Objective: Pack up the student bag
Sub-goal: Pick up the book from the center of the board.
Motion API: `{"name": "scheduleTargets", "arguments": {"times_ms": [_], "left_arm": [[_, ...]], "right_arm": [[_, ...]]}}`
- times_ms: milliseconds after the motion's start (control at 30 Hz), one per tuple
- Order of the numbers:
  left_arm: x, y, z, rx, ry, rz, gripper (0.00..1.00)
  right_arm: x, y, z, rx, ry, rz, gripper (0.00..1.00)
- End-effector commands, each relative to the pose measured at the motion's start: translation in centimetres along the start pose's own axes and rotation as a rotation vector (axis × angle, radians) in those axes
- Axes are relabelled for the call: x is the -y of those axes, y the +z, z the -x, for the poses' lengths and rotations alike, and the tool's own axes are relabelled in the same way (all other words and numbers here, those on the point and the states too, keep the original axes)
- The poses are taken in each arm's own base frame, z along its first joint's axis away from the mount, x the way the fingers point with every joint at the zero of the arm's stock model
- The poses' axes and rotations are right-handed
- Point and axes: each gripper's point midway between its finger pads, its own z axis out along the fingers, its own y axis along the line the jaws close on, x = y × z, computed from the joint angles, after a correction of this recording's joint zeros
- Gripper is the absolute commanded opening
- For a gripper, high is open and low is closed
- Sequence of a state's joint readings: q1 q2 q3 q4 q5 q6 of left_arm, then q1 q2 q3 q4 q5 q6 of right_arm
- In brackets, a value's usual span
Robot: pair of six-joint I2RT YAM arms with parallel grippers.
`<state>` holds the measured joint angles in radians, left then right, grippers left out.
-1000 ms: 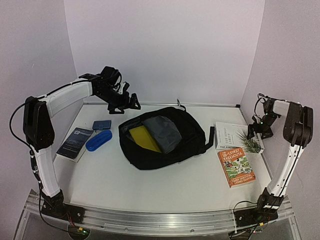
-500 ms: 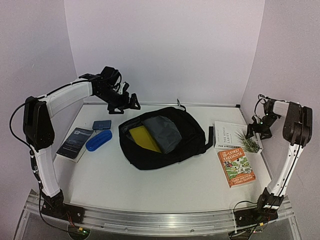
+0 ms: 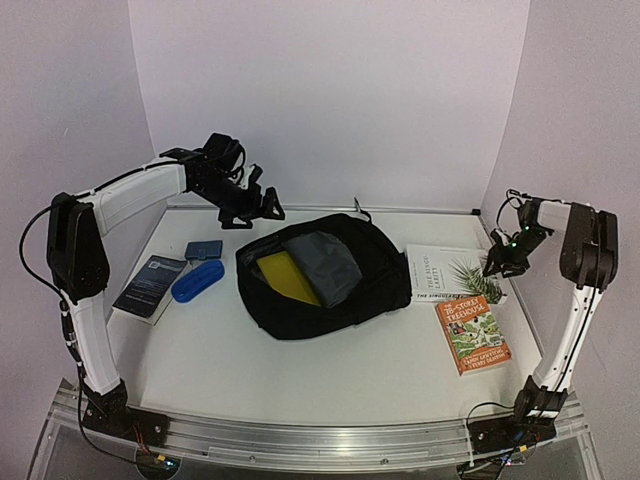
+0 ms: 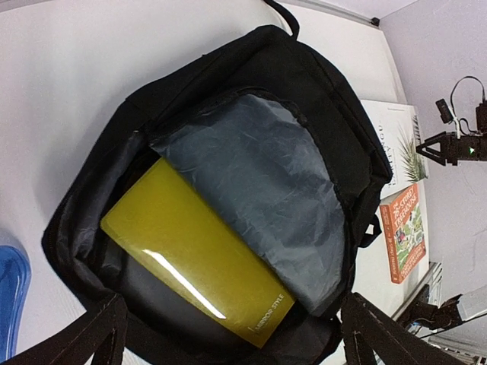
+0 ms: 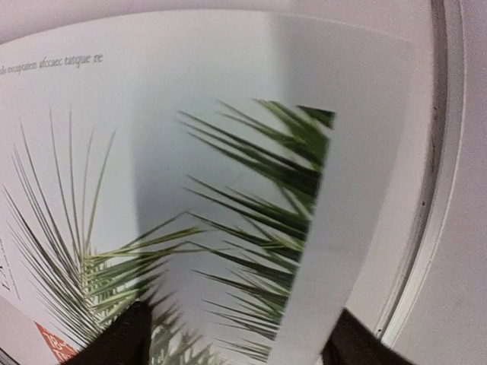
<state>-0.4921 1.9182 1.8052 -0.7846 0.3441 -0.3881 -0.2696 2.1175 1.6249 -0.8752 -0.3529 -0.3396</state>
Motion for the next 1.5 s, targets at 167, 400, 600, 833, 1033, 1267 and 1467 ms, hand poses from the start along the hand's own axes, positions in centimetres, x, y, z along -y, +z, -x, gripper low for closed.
{"name": "scheduleTargets", "arguments": {"times_ms": [167,400,600,833,1033,1267,1467], "left_arm": [[2.7,-1.0,0.9,0.038,0.074,-0.026,0.98],[2.5,-0.9,0.7,0.034,0.069,-0.023,0.98],[2.5,-0.7,0.8,0.033,0.069,-0.027,0.98],[2.6,-0.9,1.0,0.042,0.076,-0.026,0.98],[2.7,-0.9,1.4,0.042,0.088,-0.024,0.98],[2.9,-0.8,1.8,0.046,0.099,-0.026,0.98],[2.9,-0.6,1.9,0.048,0.097,-0.027,0.98]], "right_arm": [[-2.5,-0.3,0.7,0.003,0.039,0.117,0.15],[-5.3,-4.2,2.8,0.085,0.062,0.265,0.05],[-6.9,-4.3,2.9,0.068,0.114,0.378,0.2],[-8.1,-8.0,4.7,0.141,0.105,0.411,0.0],[-9.0,-13.8,5.9,0.284,-0.013,0.349,0.0],[-12.0,-21.1,6.3,0.448,-0.102,0.387,0.0],[-14.5,-25.7,6.7,0.556,-0.133,0.466,0.0]]}}
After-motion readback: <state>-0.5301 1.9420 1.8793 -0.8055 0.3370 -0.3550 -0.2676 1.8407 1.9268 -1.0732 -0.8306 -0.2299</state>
